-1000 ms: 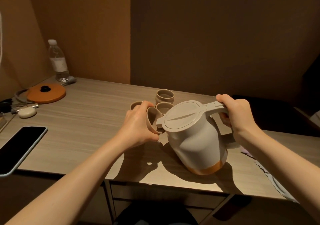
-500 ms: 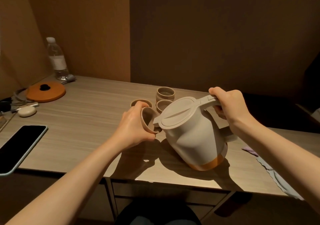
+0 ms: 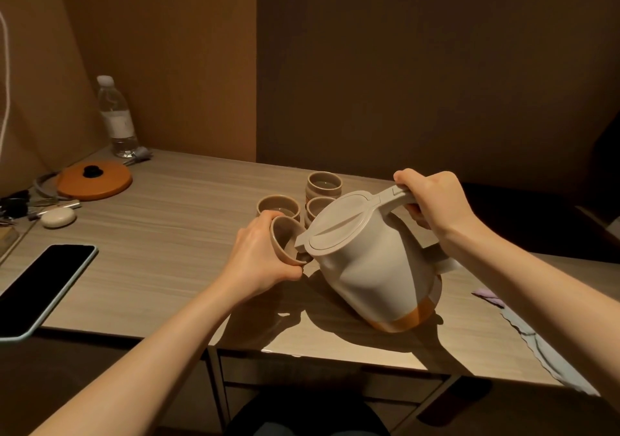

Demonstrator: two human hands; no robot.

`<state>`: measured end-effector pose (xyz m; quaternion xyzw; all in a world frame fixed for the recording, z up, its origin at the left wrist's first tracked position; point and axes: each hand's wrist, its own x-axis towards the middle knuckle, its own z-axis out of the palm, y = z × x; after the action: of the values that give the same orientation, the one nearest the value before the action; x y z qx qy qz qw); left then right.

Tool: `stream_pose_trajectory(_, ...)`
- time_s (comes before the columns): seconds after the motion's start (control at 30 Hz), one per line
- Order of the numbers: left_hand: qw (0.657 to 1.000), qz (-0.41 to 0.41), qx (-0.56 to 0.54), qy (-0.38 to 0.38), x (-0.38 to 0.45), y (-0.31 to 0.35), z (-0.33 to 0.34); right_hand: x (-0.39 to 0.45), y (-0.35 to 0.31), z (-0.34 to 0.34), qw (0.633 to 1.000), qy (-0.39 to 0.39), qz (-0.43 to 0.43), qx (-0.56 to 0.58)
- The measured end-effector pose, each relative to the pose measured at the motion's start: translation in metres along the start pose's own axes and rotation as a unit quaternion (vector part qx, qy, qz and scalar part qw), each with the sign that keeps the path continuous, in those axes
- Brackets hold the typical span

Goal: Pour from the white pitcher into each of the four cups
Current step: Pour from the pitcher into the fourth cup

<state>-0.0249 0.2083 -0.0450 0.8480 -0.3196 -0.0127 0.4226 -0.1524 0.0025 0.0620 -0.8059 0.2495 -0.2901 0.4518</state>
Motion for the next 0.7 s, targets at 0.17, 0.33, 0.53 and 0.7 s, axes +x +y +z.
stream_pose_trajectory(0.17,1.0,-0.003,0.001,0.003,-0.001,-0.005,0.0,0.002,-0.002,0.004,1.0,-0.006,-0.01,-0.013)
stream_pose_trajectory(0.33,1.0,0.0,-0.005,0.003,-0.002,-0.009,0.0,0.004,-0.002,0.009,0.999,-0.007,-0.015,-0.033)
stream_pose_trajectory(0.53,1.0,0.002,-0.02,0.009,-0.005,-0.012,0.0,0.004,-0.006,0.014,0.997,-0.008,-0.028,-0.067)
stream_pose_trajectory(0.7,1.0,0.002,-0.029,0.008,-0.009,-0.017,-0.001,0.004,-0.008,0.02,0.995,-0.009,-0.045,-0.083)
